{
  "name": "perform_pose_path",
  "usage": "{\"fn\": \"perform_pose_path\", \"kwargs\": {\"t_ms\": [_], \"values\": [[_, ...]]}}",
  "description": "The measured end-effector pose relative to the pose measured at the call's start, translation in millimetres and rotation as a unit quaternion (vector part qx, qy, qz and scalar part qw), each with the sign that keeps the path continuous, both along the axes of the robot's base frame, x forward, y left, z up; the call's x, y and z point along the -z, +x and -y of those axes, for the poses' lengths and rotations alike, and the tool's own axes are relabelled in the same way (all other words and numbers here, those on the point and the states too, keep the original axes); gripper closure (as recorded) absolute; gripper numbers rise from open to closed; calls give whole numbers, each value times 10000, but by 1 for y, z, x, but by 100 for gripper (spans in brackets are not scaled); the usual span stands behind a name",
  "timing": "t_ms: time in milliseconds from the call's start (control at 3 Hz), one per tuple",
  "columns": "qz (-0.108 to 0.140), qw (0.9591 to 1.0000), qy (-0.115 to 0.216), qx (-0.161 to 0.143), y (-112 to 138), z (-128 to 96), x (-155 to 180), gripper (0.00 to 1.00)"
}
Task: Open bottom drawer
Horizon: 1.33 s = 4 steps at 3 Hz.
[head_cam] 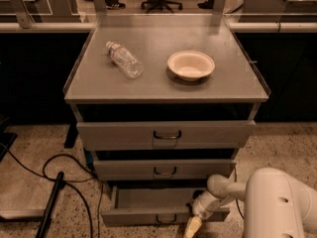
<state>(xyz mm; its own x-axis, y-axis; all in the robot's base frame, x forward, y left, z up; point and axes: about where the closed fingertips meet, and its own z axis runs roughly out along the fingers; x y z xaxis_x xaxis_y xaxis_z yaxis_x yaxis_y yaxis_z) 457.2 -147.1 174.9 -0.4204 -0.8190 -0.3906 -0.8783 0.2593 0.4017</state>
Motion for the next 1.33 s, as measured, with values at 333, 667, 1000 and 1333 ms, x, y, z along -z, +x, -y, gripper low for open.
{"fn": "perform_pose_path", "kwargs": {"t_ms": [333, 667, 1000, 1333], "values": [[0, 10000, 0, 0, 0, 0, -2, 0], [-235, 9993, 179, 228, -34, 17, -26, 0], [-385, 9970, 440, 507, -76, 32, -67, 0], [-532, 9938, 560, 797, -106, 40, -93, 0]]}}
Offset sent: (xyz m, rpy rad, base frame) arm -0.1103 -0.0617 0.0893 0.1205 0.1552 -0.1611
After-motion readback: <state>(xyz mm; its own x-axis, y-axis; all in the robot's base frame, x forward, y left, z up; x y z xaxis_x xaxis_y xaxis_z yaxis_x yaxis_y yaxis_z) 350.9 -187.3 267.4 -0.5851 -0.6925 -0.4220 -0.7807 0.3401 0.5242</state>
